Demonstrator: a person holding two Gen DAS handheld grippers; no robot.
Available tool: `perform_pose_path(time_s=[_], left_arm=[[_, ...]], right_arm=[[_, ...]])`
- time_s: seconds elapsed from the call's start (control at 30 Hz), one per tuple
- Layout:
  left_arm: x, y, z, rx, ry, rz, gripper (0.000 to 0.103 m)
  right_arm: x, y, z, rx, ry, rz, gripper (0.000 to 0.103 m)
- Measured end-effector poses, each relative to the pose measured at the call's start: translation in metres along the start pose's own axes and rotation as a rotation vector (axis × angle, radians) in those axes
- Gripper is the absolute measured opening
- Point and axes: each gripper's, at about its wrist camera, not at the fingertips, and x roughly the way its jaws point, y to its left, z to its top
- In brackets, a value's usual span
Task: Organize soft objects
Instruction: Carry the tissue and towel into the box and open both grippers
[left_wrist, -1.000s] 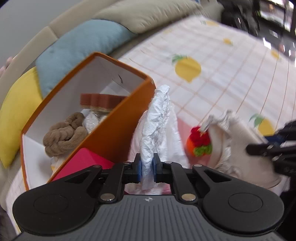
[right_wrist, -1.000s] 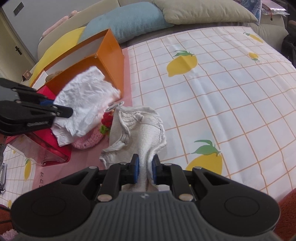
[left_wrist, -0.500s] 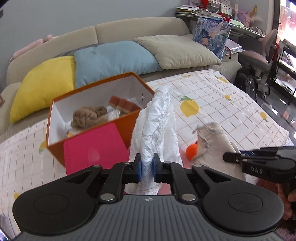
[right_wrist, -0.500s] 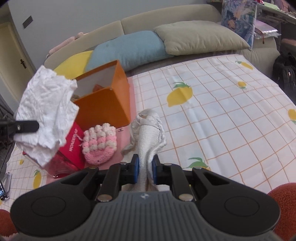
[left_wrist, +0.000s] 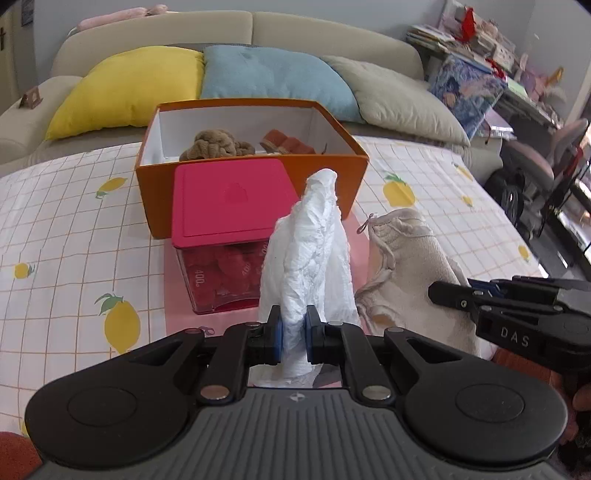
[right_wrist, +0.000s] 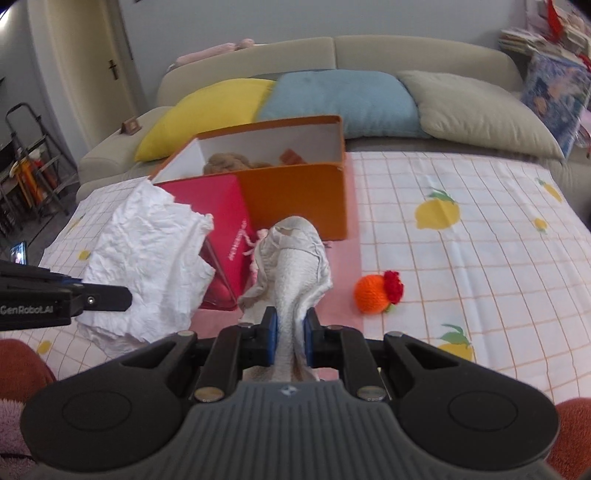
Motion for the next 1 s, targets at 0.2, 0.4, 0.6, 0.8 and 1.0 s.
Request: perform_pose_path(time_s=[0.2, 0.4, 0.6, 0.8, 1.0], left_arm=[[-0.013, 0.014, 0.004, -0.056, -0.075, -0.017, 0.013], [-0.022, 0.032, 0.018, -0.095, -0.14, -0.017, 0.013], [-0.03, 0.044, 0.044, -0.091, -0.218, -0.028, 0.013], [-0.029, 0.065, 0.085, -0.074, -0.288, 0.041, 0.013], [-0.011, 0.094, 0.125, -0.085, -0.299, 0.118, 0.013]], right_arm=[[-0.006, 0.011, 0.015, -0.019, -0.026, 0.011, 0.013], [-0.004, 0.013, 0.042, -0.007, -0.06, 0.002, 0.013], [0.003, 0.018, 0.083, -0.028, -0.127, -0.003, 0.013], [0.022, 0.02, 0.131, -0.061, -0.206, -0.013, 0.013], [0.065, 0.018, 0.176, -0.106, -0.218, -0.045, 0.013]])
